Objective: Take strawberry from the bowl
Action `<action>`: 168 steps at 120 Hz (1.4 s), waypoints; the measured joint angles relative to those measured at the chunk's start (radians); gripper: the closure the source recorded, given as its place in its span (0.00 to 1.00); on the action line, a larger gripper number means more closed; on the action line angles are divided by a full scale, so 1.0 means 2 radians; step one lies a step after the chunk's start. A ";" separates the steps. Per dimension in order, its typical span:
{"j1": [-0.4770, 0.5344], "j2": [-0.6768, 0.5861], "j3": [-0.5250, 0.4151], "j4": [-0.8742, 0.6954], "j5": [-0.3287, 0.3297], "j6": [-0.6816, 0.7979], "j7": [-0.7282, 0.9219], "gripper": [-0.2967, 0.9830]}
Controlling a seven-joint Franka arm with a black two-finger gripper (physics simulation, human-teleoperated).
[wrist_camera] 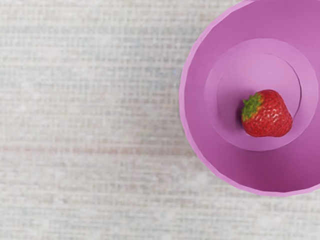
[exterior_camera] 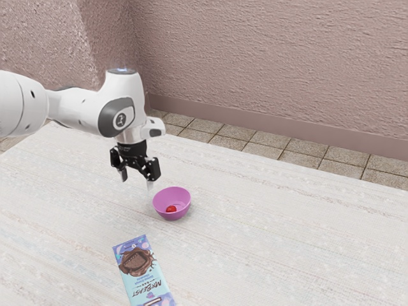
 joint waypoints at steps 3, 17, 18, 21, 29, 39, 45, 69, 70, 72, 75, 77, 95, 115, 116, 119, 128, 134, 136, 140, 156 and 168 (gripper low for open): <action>0.000 0.000 0.000 0.000 0.000 0.002 -0.001 0.25; 0.000 -0.001 0.000 0.003 0.000 0.008 -0.040 0.25; 0.000 -0.001 0.000 0.004 0.001 0.008 -0.044 0.25; 0.000 0.000 0.000 0.006 0.001 0.009 -0.058 0.25; -0.001 0.010 -0.001 0.016 0.002 0.014 -0.091 0.25; -0.013 0.030 -0.002 0.023 0.000 0.028 -0.127 0.25; -0.019 0.037 -0.002 0.024 -0.004 0.035 -0.147 0.25; -0.034 0.051 -0.002 0.025 -0.016 0.056 -0.211 0.29; -0.034 0.052 -0.002 0.025 -0.016 0.057 -0.214 0.29; -0.034 0.052 -0.002 0.025 -0.016 0.058 -0.218 0.30; -0.034 0.053 -0.002 0.025 -0.017 0.059 -0.224 0.31; -0.035 0.054 -0.002 0.025 -0.017 0.060 -0.229 0.32; -0.042 0.062 -0.002 0.025 -0.022 0.065 -0.261 0.37; -0.042 0.063 0.000 0.023 -0.024 0.069 -0.297 0.40; -0.042 0.063 0.000 0.022 -0.024 0.070 -0.299 0.40; -0.042 0.062 0.000 0.021 -0.024 0.071 -0.307 0.40; -0.042 0.064 0.001 0.020 -0.026 0.076 -0.327 0.41; -0.045 0.067 0.001 0.021 -0.028 0.081 -0.339 0.41; -0.046 0.067 0.001 0.021 -0.028 0.082 -0.343 0.41; -0.048 0.070 0.001 0.021 -0.029 0.084 -0.351 0.42; -0.049 0.079 0.001 0.021 -0.035 0.095 -0.377 0.46; -0.049 0.088 0.001 0.021 -0.040 0.104 -0.393 0.47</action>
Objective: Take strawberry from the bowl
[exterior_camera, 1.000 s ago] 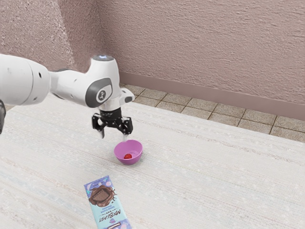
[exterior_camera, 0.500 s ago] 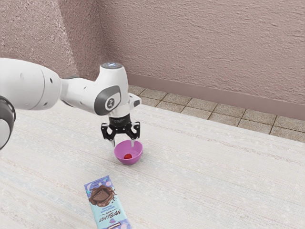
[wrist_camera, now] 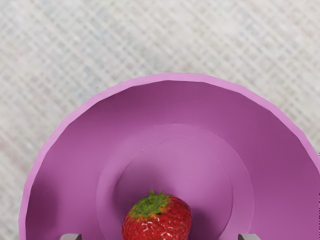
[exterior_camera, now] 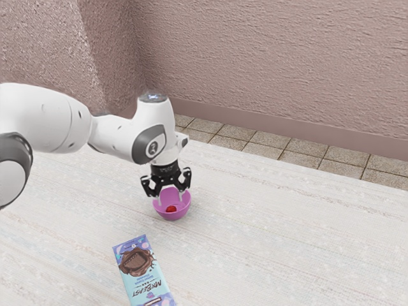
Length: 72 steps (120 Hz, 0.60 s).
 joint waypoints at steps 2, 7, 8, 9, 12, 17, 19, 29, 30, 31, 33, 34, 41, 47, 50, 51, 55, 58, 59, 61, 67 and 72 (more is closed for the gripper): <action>0.000 0.001 0.000 0.000 -0.001 0.001 -0.002 0.47; 0.001 0.002 0.000 0.001 -0.003 0.004 -0.008 0.48; 0.001 0.002 0.000 0.001 -0.004 0.004 -0.009 0.48; 0.001 0.003 0.000 0.001 -0.004 0.005 -0.010 0.48; 0.002 0.004 0.000 0.002 -0.005 0.006 -0.014 0.48; 0.002 0.007 0.000 0.003 -0.006 0.007 -0.019 0.48; 0.002 0.008 0.000 0.003 -0.007 0.008 -0.021 0.48; 0.003 0.011 0.000 0.003 -0.009 0.013 -0.029 0.49; 0.003 0.012 0.000 0.003 -0.009 0.013 -0.030 0.49; 0.003 0.013 0.000 0.003 -0.009 0.014 -0.031 0.49; 0.003 0.014 0.000 0.003 -0.010 0.015 -0.033 0.49; 0.003 0.014 0.000 0.003 -0.010 0.015 -0.033 0.49; 0.002 0.019 0.000 0.003 -0.010 0.018 -0.039 0.49; 0.002 0.022 0.000 0.003 -0.011 0.021 -0.043 0.49; 0.002 0.022 0.000 0.003 -0.011 0.022 -0.044 0.49; 0.002 0.023 0.000 0.003 -0.011 0.023 -0.045 0.49; 0.001 0.024 0.000 0.004 -0.011 0.024 -0.047 0.49; 0.001 0.024 0.000 0.004 -0.011 0.025 -0.049 0.49; 0.001 0.024 0.000 0.004 -0.011 0.025 -0.050 0.49; 0.001 0.024 0.000 0.004 -0.011 0.026 -0.051 0.49; 0.001 0.026 0.000 0.004 -0.011 0.028 -0.054 0.50; 0.001 0.027 0.000 0.004 -0.011 0.029 -0.056 0.50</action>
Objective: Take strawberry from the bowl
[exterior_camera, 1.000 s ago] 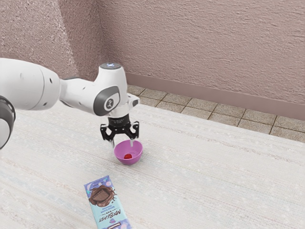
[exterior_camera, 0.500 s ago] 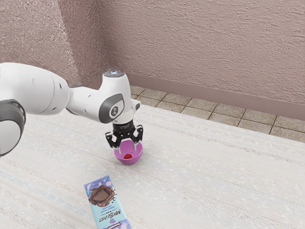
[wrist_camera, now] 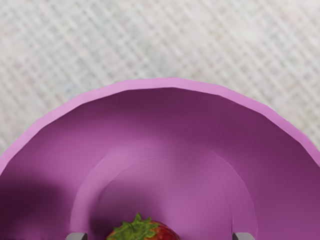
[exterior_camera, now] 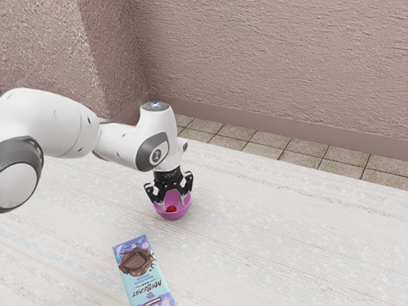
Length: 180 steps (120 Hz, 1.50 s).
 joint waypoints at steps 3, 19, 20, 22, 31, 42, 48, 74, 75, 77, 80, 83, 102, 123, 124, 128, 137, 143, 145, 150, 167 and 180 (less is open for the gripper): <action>0.000 0.001 0.000 0.000 0.000 0.001 -0.001 0.50; -0.001 0.002 -0.001 0.001 -0.003 0.008 -0.008 0.51; -0.001 0.002 -0.001 0.001 -0.003 0.008 -0.008 0.51; -0.001 0.002 -0.001 0.001 -0.004 0.009 -0.009 0.51; -0.001 0.002 -0.002 0.001 -0.006 0.012 -0.012 0.51; -0.002 0.004 -0.002 0.000 -0.007 0.016 -0.015 0.50; -0.002 0.006 -0.002 -0.001 -0.007 0.017 -0.016 0.50; -0.001 0.011 -0.002 -0.001 -0.008 0.022 -0.021 0.55; -0.001 0.011 -0.002 -0.001 -0.008 0.022 -0.021 0.56; -0.001 0.011 -0.002 -0.001 -0.008 0.022 -0.022 0.56; 0.000 0.010 -0.002 -0.001 -0.008 0.022 -0.022 0.57; 0.000 0.010 -0.002 -0.002 -0.008 0.022 -0.022 0.58; -0.002 0.009 -0.002 -0.004 -0.008 0.021 -0.024 0.62; -0.002 0.009 -0.002 -0.006 -0.007 0.021 -0.026 0.66; -0.002 0.009 -0.002 -0.006 -0.007 0.021 -0.026 0.66; -0.002 0.009 -0.002 -0.006 -0.007 0.021 -0.027 0.66; -0.002 0.009 -0.002 -0.006 -0.006 0.020 -0.028 0.67; -0.002 0.010 -0.002 -0.006 -0.006 0.020 -0.029 0.68; -0.002 0.010 -0.002 -0.006 -0.006 0.020 -0.029 0.68; -0.002 0.010 -0.002 -0.006 -0.005 0.020 -0.030 0.69; -0.002 0.004 -0.002 -0.005 -0.003 0.019 -0.033 0.73; -0.002 -0.007 -0.001 -0.005 -0.002 0.018 -0.036 0.75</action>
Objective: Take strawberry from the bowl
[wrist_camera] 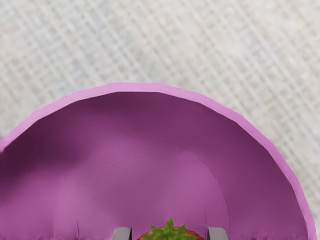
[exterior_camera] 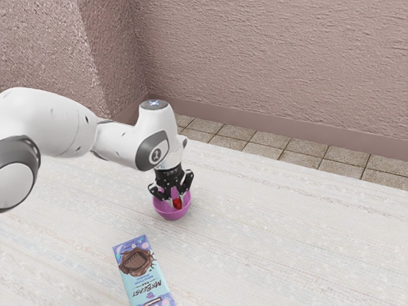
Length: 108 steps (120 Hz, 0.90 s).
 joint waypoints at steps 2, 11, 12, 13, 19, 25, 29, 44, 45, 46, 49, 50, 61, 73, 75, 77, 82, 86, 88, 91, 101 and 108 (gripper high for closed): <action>0.000 -0.003 0.000 0.000 0.000 0.000 0.000 0.75; -0.001 -0.022 0.001 -0.003 0.002 -0.006 -0.003 0.77; -0.001 -0.024 0.001 -0.003 0.002 -0.007 -0.003 0.77; -0.001 -0.027 0.001 -0.003 0.003 -0.008 -0.003 0.77; -0.002 -0.039 0.002 -0.004 0.004 -0.014 -0.004 0.78; -0.009 -0.049 0.002 -0.004 0.005 -0.021 -0.006 0.78; -0.017 -0.054 0.002 -0.003 0.006 -0.026 -0.006 0.79; -0.055 -0.054 0.001 0.009 0.009 -0.040 -0.009 0.80; -0.058 -0.053 0.000 0.010 0.010 -0.041 -0.009 0.80; -0.060 -0.053 0.000 0.011 0.010 -0.041 -0.009 0.80; -0.066 -0.048 0.000 0.017 0.010 -0.043 -0.009 0.80; -0.069 -0.046 -0.001 0.019 0.010 -0.044 -0.009 0.80; -0.102 -0.021 -0.002 0.047 0.010 -0.048 -0.011 0.81; -0.115 -0.002 -0.016 0.058 0.009 -0.051 -0.012 0.81; -0.115 0.000 -0.019 0.059 0.009 -0.051 -0.012 0.81; -0.116 0.004 -0.022 0.062 0.008 -0.051 -0.012 0.81; -0.116 0.015 -0.031 0.072 0.008 -0.052 -0.013 0.81; -0.116 0.024 -0.036 0.079 0.007 -0.052 -0.013 0.82; -0.116 0.028 -0.038 0.083 0.007 -0.052 -0.013 0.81; -0.116 0.035 -0.040 0.089 0.006 -0.052 -0.013 0.81; -0.116 0.050 -0.045 0.099 0.005 -0.052 -0.013 0.80; -0.116 0.058 -0.046 0.105 0.005 -0.052 -0.013 0.79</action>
